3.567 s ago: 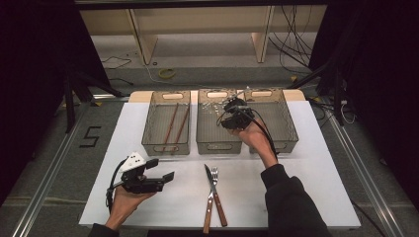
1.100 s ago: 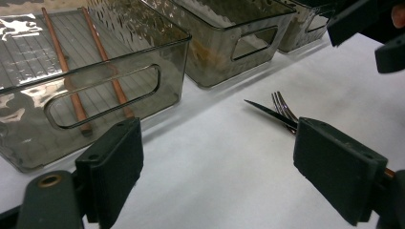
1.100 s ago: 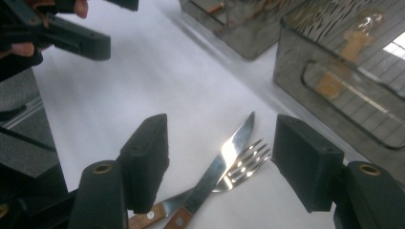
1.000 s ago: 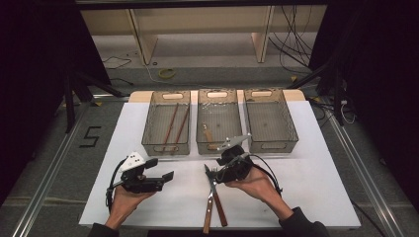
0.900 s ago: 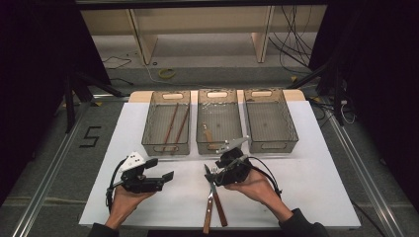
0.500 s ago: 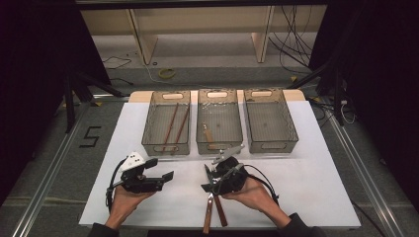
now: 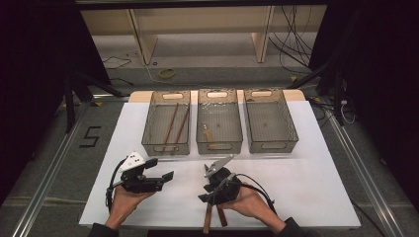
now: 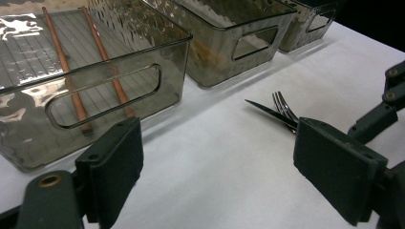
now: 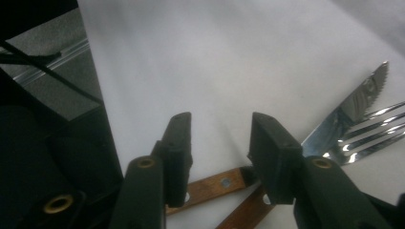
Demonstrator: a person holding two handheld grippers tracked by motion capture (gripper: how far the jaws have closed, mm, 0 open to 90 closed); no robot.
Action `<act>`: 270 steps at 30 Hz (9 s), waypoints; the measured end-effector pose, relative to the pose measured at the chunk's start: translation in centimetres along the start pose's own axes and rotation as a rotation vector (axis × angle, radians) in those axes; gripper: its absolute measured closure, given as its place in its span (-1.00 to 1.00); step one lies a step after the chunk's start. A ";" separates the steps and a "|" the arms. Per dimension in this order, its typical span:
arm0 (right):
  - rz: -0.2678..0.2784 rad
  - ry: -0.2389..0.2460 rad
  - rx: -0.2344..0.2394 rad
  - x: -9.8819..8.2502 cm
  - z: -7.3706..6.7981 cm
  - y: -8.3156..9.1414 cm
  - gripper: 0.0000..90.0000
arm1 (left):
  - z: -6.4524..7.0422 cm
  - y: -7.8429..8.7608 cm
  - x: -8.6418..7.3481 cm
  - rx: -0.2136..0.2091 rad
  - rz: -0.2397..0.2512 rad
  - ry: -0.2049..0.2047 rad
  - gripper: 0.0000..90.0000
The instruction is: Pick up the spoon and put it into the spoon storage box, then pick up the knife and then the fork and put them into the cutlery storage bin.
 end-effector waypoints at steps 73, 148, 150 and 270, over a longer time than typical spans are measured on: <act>-0.240 0.005 -0.061 -5.0 1.7 1.8 1.00 | -0.1 0.2 -0.1 0.006 -0.002 -0.007 -0.62; -0.396 0.140 -0.148 -4.1 7.9 4.3 0.65 | 0.1 -0.1 -0.3 0.000 -0.013 -0.012 -0.62; -0.406 0.144 -0.143 -4.1 7.8 4.4 0.67 | 0.1 -0.1 -0.3 0.000 -0.013 -0.012 -0.62; 0.157 -0.482 -0.425 -0.8 21.3 18.3 0.71 | 0.0 0.2 0.0 -0.003 0.028 -0.007 -0.63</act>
Point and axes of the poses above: each handheld gripper's, and its own axes: y roughly backward along the jaws, x roughly out of its top, z roughly to its right, the point moved 4 cm from there along -y, roughly forward along the jaws, and after that the axes turned 8 degrees about x, right-handed, at the moved point
